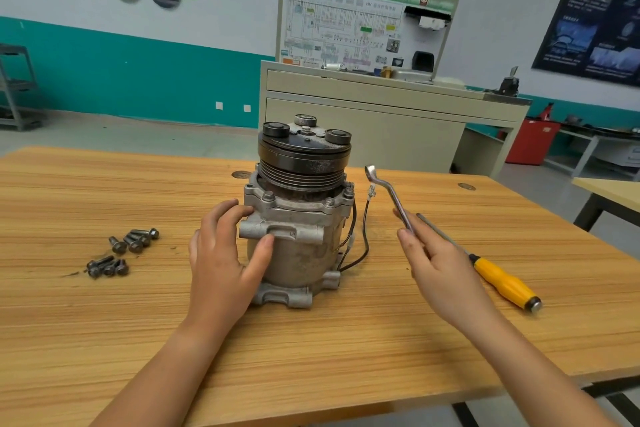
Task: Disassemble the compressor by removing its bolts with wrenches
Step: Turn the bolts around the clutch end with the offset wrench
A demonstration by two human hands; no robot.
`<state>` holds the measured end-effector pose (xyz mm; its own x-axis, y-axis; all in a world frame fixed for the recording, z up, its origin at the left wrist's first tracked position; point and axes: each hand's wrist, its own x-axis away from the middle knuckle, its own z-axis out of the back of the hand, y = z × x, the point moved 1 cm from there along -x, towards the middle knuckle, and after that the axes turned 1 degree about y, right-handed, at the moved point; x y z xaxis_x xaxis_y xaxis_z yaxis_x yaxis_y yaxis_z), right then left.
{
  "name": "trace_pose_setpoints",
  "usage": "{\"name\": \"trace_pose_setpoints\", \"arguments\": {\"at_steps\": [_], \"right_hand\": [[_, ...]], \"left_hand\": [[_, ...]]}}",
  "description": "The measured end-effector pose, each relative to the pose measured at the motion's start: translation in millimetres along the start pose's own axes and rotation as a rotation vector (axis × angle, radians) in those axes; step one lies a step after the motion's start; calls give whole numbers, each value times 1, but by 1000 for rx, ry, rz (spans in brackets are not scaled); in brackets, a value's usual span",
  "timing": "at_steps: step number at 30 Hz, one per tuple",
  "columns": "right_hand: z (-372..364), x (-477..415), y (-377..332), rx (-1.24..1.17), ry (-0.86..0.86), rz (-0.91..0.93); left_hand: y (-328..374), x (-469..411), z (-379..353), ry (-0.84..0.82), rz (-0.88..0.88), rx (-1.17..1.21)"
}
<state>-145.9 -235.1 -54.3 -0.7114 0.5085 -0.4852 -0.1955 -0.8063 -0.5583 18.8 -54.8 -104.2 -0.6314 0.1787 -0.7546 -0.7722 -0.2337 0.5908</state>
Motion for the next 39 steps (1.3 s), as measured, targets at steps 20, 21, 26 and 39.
{"name": "trace_pose_setpoints", "arguments": {"at_steps": [20, 21, 26, 39], "right_hand": [[50, -6, -89, 1348, -386, 294], [51, -8, -90, 1380, -404, 313], [52, -18, -97, 1392, -417, 327], [54, -69, -53, 1438, -356, 376]], "left_hand": [[2, 0, 1, -3, 11, 21], [2, 0, 1, -5, 7, 20], [4, 0, 2, -7, 10, 27], [2, 1, 3, -30, 19, 49]]}}
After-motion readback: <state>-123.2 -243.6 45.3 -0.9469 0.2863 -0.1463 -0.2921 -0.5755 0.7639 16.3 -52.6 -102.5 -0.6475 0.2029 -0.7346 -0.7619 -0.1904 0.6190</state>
